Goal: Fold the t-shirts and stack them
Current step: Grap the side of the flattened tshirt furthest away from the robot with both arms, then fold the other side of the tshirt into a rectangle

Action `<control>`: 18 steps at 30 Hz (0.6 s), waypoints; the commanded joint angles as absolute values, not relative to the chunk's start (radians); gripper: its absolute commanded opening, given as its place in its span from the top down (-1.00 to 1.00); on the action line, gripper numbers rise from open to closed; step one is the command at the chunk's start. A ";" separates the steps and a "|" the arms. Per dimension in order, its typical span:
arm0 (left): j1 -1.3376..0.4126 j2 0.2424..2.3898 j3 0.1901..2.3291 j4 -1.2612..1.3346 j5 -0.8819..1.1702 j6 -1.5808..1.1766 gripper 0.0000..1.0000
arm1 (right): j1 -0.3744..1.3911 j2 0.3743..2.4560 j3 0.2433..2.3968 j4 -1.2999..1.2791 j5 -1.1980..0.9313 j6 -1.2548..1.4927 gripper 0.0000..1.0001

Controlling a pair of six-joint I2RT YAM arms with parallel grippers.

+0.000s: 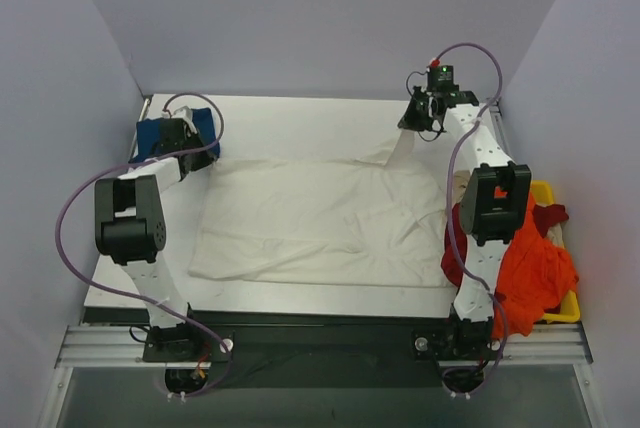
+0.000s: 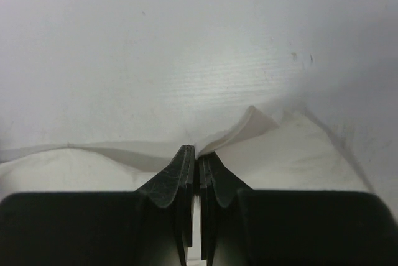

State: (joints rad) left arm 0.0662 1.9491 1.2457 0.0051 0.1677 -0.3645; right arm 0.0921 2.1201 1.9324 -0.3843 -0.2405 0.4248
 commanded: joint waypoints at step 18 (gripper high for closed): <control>0.089 1.551 0.833 0.176 0.127 -0.489 1.00 | 0.104 1.324 1.125 -0.368 -0.120 0.431 1.00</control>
